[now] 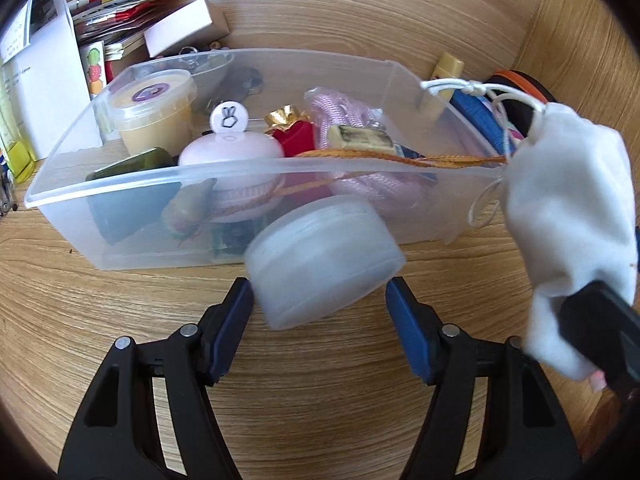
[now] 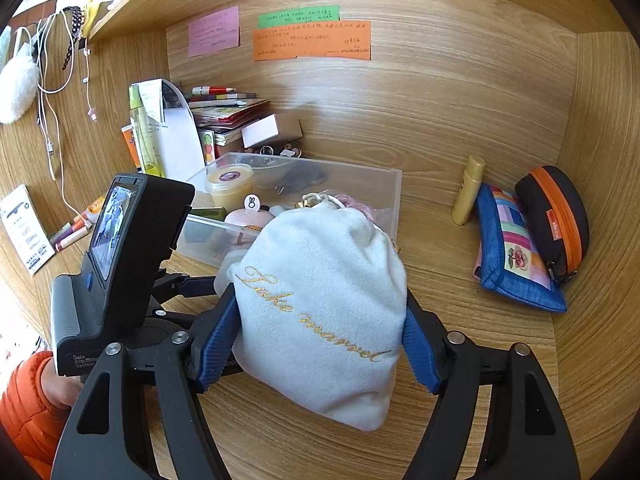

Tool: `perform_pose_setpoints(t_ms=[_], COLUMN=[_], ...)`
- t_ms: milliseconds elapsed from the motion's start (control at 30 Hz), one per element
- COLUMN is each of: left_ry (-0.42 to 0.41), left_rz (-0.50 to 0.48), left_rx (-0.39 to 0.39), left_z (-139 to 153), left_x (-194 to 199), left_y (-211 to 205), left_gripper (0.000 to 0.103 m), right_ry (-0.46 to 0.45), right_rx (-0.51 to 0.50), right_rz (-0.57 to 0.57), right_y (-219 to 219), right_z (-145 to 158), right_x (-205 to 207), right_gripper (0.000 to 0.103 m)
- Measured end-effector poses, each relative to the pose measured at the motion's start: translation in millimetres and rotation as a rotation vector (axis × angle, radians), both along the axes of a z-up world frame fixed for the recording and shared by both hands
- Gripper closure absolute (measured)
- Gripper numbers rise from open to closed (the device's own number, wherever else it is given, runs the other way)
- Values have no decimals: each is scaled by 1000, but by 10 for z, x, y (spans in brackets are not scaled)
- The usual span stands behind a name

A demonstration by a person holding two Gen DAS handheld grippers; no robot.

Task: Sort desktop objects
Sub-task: 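Lift and carry the drawstring bag and white container over the clear box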

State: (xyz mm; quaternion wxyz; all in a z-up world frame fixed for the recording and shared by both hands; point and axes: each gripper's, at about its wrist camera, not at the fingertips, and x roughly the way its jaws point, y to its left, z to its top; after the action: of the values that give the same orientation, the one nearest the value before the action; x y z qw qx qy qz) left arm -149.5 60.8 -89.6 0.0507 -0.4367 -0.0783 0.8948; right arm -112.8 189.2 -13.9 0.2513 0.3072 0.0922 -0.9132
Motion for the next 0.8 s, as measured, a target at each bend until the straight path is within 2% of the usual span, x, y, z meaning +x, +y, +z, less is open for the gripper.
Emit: perform_pose_setpoints(t_ms=[400,533,800], left_ry=[-2,3,32], left_rz=[42,45,74], left_rx=[16,43,29], left_z=[2,-6,38], left_x=[-27,-1,168], left_y=[97,32,-94], left_gripper=[36,37,37], right_ry=[-10,-16,-13], right_rx=[-6,-10,-10], right_rz=[-3,-2,2], right_y=[49,67,48], right_z=[-17,-22,-21], right_x=[-49,-58,-65], right_gripper=[32,32,32])
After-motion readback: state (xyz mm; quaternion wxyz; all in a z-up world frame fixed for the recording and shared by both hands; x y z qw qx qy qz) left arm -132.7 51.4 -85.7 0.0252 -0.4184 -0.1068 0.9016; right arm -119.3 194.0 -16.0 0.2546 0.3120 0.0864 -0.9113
